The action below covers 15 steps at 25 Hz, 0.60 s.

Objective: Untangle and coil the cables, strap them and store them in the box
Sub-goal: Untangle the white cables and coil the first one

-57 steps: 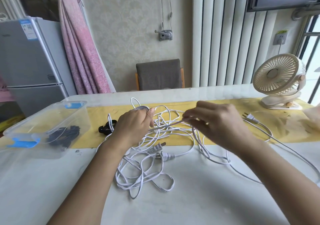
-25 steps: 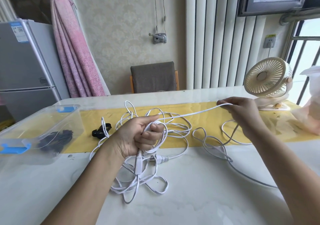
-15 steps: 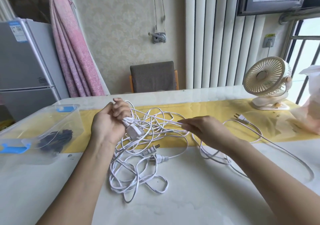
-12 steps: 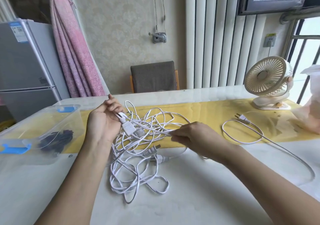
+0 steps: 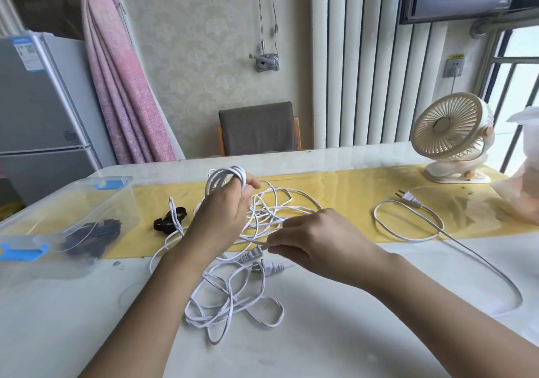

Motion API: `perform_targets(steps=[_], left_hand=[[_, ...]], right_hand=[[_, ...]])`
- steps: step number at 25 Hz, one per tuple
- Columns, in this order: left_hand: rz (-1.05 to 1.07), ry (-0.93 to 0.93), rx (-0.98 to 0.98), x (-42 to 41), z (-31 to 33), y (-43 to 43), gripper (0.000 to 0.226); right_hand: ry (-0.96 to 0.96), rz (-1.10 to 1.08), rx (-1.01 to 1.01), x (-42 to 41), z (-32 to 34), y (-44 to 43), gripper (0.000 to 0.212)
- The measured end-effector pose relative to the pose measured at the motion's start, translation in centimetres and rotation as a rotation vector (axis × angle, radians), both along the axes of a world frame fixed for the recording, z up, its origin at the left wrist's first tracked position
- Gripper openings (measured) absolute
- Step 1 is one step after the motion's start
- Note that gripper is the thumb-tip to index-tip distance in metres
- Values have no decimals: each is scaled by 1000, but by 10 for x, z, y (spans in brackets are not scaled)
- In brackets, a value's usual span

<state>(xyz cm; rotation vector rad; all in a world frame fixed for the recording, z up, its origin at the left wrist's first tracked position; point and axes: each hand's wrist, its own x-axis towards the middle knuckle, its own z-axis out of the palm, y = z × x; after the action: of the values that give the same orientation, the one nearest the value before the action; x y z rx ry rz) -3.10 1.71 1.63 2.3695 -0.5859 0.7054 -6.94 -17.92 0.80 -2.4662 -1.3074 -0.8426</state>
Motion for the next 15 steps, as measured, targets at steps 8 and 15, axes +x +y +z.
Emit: perform_targets(steps=[8, 15], left_hand=[[-88, 269, -2, -15, 14, -7, 33], [-481, 1001, -351, -28, 28, -9, 59]], right_hand=[[-155, -66, 365, 15, 22, -36, 28], [-179, -201, 550, 29, 26, -65, 27]])
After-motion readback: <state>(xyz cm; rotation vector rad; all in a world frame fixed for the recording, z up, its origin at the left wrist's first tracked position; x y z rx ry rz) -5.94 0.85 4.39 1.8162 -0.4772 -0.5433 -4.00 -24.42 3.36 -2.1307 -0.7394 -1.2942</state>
